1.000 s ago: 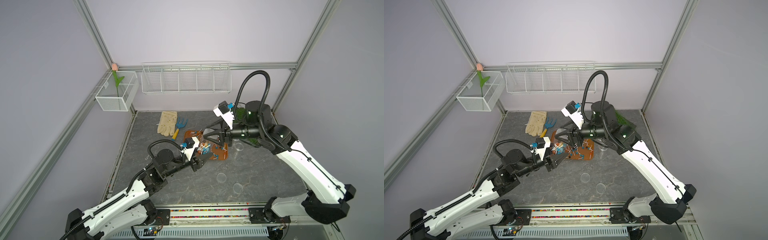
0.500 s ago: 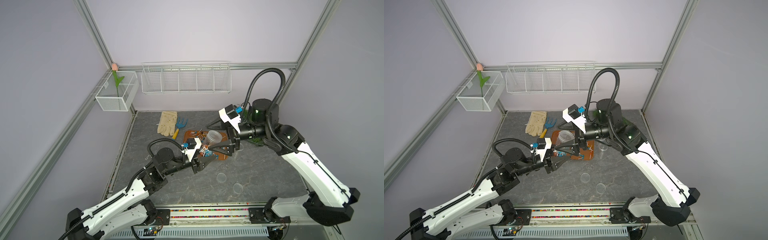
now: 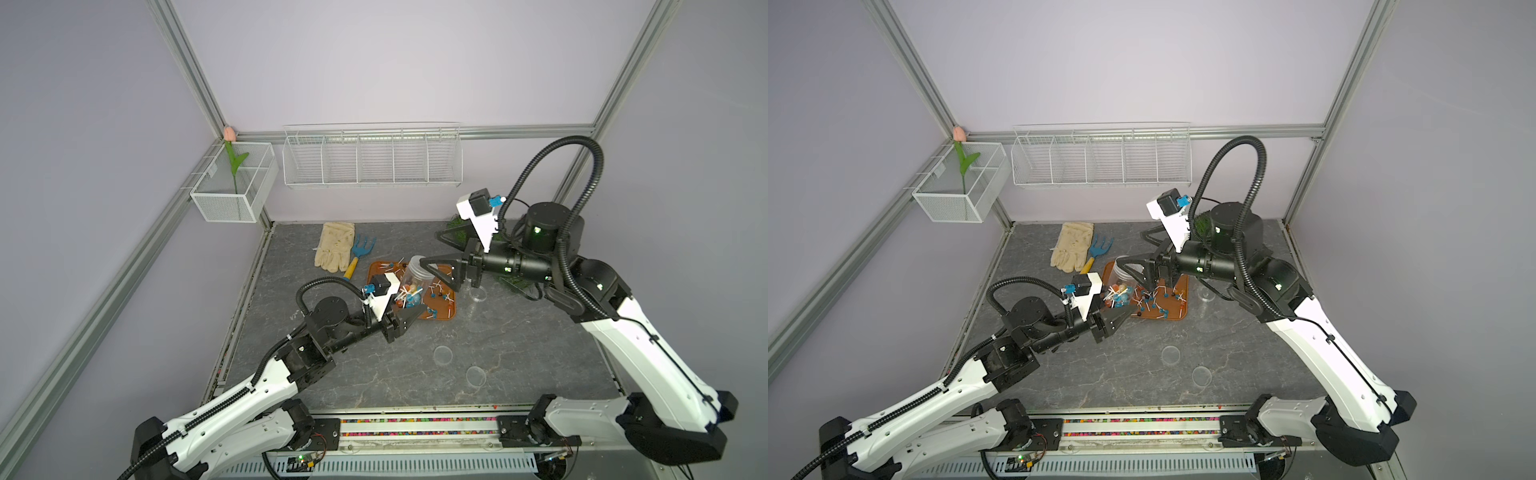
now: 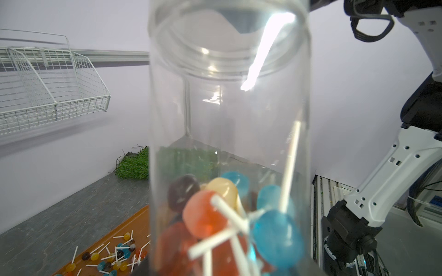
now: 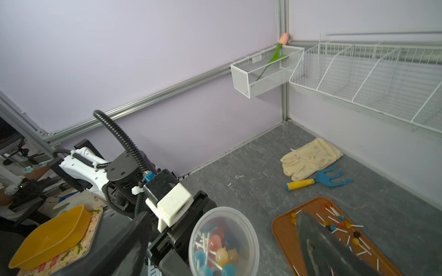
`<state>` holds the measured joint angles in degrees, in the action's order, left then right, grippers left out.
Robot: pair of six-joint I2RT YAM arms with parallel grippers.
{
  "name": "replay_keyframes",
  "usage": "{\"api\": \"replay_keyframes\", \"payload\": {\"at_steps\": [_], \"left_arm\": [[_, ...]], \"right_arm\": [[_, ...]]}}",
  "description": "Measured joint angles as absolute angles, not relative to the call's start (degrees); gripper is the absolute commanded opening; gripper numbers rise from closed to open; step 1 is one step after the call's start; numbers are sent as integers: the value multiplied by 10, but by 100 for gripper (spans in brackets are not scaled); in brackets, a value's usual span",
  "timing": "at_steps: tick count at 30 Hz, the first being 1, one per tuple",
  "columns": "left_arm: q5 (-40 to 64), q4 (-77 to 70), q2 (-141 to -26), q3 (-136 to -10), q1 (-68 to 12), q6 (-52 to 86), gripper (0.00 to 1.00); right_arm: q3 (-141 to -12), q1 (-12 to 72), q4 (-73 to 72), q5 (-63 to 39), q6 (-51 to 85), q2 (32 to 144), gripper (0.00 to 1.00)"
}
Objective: Pour the candies out of the jar
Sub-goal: Unscrew the lid from the jar.
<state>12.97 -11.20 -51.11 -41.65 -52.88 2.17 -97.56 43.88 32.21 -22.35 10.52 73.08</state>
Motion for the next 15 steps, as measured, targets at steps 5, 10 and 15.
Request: {"api": "replay_keyframes", "payload": {"at_steps": [5, 10, 15], "left_arm": [[115, -107, -511, -408, -529, 17, 45], [110, -104, -511, -405, -529, 14, 45], [105, -104, -508, -402, -529, 12, 44]], "right_arm": [[-976, 456, 351, -209, 131, 772, 84], [-976, 463, 360, -204, 147, 789, 59], [-977, 467, 362, -206, 148, 789, 46]]}}
